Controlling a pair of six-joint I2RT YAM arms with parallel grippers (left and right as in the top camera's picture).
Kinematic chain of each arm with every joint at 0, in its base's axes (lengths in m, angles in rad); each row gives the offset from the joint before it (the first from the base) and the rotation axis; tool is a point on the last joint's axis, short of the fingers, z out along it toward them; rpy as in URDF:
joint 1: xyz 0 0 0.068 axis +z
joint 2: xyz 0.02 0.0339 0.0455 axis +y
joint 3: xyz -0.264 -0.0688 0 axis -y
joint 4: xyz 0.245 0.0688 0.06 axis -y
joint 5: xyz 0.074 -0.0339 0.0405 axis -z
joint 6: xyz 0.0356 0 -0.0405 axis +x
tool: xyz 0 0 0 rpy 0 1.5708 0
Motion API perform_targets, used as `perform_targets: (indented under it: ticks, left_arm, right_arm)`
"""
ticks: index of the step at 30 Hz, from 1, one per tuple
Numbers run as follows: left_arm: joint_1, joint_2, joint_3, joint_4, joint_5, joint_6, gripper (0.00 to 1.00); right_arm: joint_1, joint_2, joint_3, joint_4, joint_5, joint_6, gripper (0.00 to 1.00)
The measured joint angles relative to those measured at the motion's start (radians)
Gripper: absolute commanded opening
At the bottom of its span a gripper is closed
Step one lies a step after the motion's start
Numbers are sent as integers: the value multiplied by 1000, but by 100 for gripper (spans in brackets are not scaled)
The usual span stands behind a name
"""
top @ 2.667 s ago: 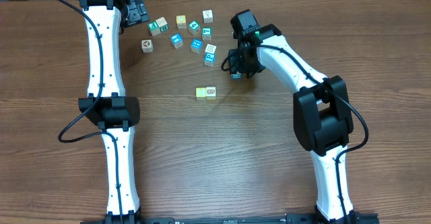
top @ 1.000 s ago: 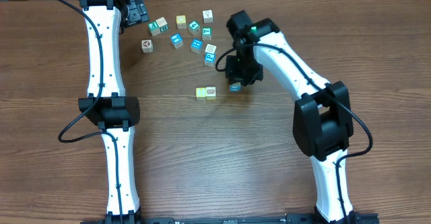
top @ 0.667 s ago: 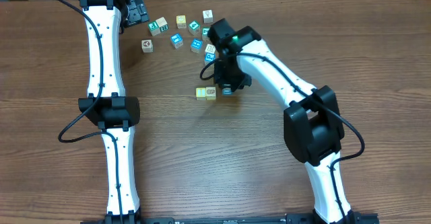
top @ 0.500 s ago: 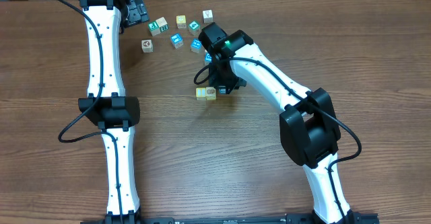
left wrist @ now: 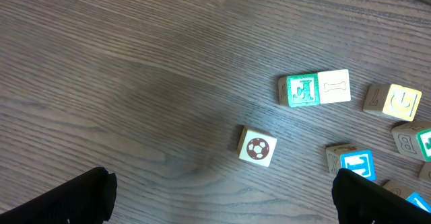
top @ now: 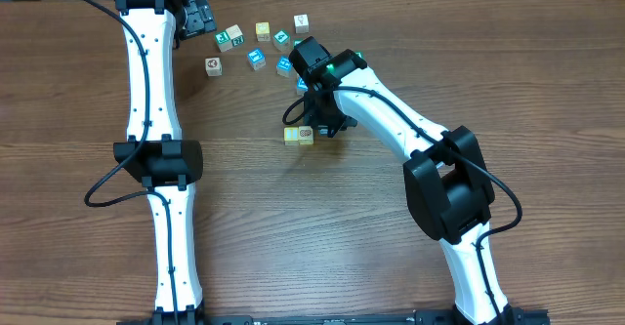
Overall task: Form a horizontal line
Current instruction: 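Lower the pretzel block beside the green-B block and release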
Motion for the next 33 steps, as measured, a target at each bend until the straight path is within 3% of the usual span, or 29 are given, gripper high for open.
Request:
perform_targets:
  ticks: [14,25,33]
  left_arm:
    - [0,0,0,0,0,0,100]
    - [0,0,0,0,0,0,100]
    - [0,0,0,0,0,0,100]
  right_arm:
    - [-7,0,-61,25,0,0,24]
    - [-7,0,-61,31,0,1,40]
    - [-31,0,-61,52,-22,0,41]
